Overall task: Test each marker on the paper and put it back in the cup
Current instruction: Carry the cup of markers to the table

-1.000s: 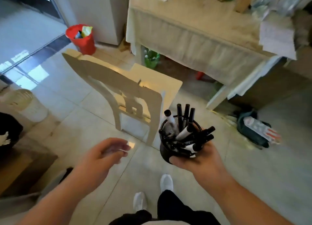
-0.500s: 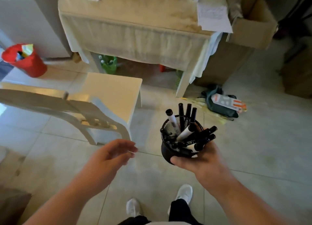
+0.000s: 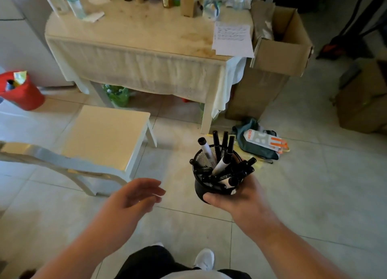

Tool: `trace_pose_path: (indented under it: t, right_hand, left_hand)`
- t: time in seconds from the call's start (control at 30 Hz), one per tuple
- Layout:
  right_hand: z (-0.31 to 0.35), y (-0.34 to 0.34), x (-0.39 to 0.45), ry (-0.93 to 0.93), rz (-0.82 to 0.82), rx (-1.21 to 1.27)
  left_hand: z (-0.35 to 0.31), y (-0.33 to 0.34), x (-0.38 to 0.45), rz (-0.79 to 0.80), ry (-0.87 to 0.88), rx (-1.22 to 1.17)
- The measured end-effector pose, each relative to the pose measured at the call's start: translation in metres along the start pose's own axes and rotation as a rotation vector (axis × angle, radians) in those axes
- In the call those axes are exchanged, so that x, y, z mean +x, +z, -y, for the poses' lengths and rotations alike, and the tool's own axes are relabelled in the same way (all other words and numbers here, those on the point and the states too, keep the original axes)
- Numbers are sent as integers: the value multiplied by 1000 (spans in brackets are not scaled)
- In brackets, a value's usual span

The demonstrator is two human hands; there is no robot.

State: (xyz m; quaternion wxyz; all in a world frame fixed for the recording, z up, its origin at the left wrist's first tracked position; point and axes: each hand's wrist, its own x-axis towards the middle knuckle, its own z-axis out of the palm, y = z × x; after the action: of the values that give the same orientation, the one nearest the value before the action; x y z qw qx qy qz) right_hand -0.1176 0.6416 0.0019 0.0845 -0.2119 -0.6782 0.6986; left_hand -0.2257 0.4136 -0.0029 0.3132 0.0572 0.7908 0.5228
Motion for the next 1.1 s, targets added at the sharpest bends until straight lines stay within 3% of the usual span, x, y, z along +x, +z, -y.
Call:
trace_pose_path:
  t: [0.37, 0.93, 1.1]
  right_hand:
    - [3, -49, 88, 53, -68, -17]
    - [56, -59, 343, 91, -83, -95]
    - [72, -70, 417, 90, -2, -120]
  left_hand:
    - [-28, 21, 72, -12, -23, -56]
    - [-137, -16, 319, 50, 31, -72]
    - [-160, -19, 378, 33, 47, -98]
